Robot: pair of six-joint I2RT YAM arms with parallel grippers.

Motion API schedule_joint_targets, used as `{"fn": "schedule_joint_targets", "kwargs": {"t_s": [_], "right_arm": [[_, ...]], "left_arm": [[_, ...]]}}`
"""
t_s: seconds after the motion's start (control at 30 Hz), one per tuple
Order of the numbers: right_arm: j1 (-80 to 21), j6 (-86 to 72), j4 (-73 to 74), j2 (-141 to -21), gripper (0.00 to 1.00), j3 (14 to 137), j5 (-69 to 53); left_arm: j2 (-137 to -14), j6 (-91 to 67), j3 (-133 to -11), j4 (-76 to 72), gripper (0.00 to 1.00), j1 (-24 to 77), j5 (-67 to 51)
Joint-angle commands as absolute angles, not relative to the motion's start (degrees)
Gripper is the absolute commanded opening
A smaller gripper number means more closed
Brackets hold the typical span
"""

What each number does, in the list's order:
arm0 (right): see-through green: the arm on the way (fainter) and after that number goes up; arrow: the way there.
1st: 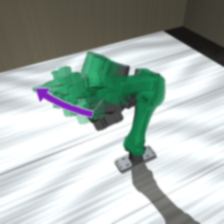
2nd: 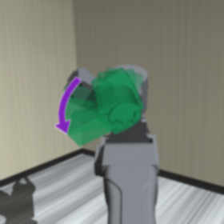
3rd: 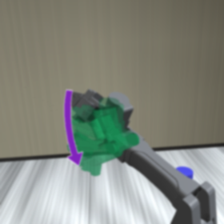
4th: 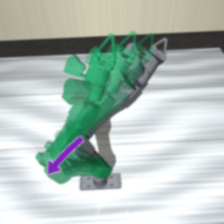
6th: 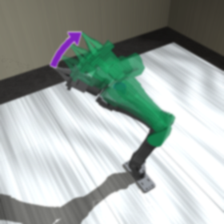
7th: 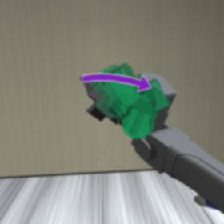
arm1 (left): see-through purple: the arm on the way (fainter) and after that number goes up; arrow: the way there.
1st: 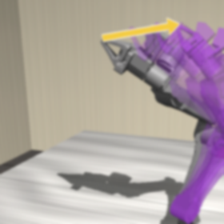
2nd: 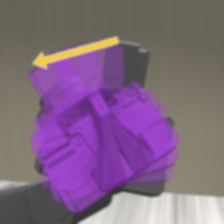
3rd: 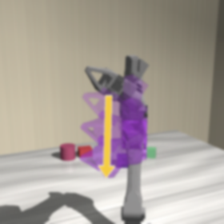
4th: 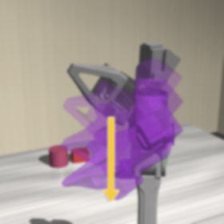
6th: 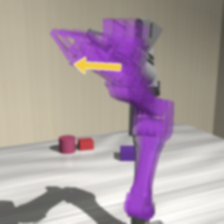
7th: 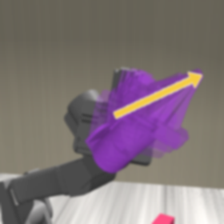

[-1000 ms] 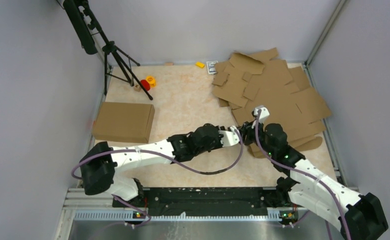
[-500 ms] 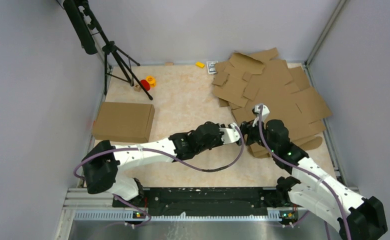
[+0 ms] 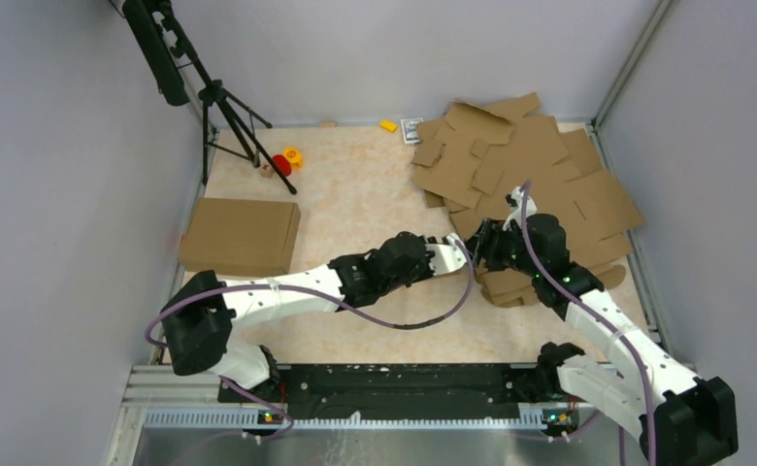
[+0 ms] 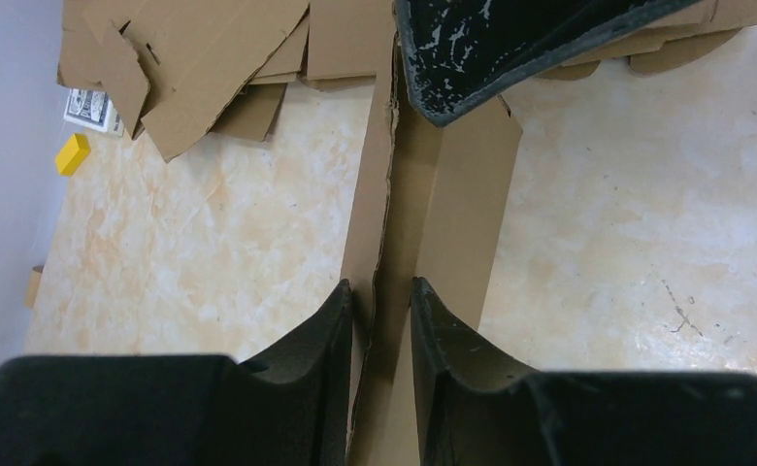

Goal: Fold the paper box
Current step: Close the paper box at the center of the board.

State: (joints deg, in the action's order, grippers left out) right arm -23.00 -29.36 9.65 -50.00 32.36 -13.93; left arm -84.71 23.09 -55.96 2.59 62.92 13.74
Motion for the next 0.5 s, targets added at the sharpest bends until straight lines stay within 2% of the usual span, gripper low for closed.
{"fn": "schedule_joint_targets", "kwargs": {"t_s": [0.0, 0.23, 0.47], "right_arm": [[-20.8, -34.0, 7.4, -50.9, 0.64, 36.3, -18.9], [-16.7, -38.2, 8.0, -51.6, 0.71, 37.2, -19.7], [-14.3, -41.0, 4.9, -55.8, 0.56, 35.8, -21.7]], "left_arm": [[-85.9, 22.1, -56.9, 5.0, 0.27, 62.7, 12.1], [-85.6, 22.1, -57.2, 5.4, 0.27, 62.7, 11.9], [-85.6, 21.9, -57.2, 5.4, 0.26, 62.7, 11.6]]}}
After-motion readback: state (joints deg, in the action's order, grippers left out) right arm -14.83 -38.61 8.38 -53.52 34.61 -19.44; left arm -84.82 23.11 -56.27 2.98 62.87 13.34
